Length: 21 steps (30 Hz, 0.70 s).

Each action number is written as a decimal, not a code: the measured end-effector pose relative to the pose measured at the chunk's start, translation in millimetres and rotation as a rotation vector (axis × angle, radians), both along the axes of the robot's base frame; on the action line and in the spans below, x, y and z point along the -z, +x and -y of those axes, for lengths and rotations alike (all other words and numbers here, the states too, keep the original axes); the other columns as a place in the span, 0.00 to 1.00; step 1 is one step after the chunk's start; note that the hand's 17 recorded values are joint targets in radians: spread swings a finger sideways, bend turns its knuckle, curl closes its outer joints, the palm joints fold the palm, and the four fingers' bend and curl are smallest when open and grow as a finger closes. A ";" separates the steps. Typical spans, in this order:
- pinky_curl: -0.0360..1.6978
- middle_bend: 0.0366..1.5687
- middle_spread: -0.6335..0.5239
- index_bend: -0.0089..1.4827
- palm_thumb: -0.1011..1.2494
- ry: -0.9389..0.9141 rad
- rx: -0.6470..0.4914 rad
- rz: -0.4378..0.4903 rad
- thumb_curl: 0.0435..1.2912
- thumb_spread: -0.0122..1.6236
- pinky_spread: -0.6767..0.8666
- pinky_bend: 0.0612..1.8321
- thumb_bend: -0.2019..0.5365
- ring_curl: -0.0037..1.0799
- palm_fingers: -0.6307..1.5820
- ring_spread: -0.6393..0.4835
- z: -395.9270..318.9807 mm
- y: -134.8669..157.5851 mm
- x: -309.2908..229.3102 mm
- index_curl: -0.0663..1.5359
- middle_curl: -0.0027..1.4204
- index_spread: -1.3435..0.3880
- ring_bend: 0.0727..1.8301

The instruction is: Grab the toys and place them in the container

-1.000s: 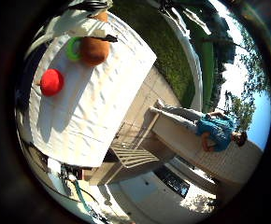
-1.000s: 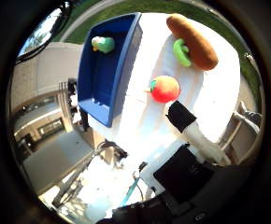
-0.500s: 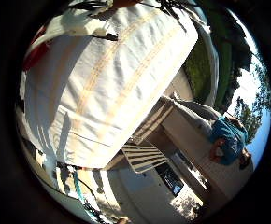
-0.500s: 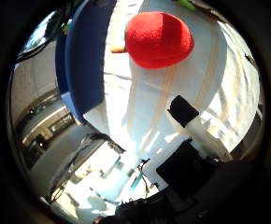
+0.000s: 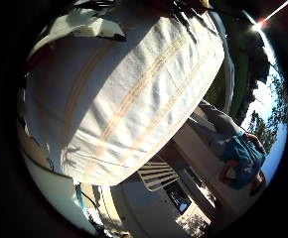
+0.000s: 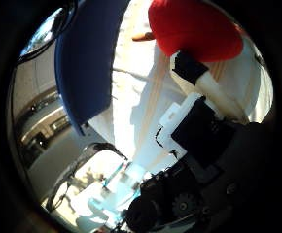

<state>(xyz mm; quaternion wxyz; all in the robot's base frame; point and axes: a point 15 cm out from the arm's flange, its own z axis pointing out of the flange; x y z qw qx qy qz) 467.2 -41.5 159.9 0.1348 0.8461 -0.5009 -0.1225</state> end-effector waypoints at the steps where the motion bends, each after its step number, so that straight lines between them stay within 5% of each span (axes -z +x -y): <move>1: 0.07 0.34 0.49 0.06 0.60 0.007 0.001 0.005 0.25 0.68 0.72 0.51 0.24 0.46 0.63 0.71 -1.7 0.5 -0.1 0.13 0.38 0.68 0.52; 5: 0.11 0.47 0.42 0.13 0.64 0.072 -0.006 0.035 0.26 0.67 0.69 0.65 0.25 0.57 0.72 0.62 -18.0 5.1 -6.5 0.07 0.48 0.60 0.67; 10: 0.19 0.59 0.36 0.22 0.72 0.094 -0.001 0.071 0.30 0.66 0.62 0.84 0.27 0.66 0.77 0.53 -24.8 7.9 -24.3 0.03 0.60 0.50 0.68; 15: 0.22 0.64 0.34 0.32 0.81 0.083 0.012 0.072 0.35 0.67 0.58 0.89 0.31 0.70 0.76 0.49 -40.8 -0.4 -45.8 0.03 0.67 0.42 0.69; 21: 0.25 0.67 0.33 0.42 0.84 0.060 0.022 -0.087 0.40 0.70 0.56 0.91 0.29 0.75 0.74 0.47 -48.9 -53.6 -80.3 0.03 0.73 0.34 0.71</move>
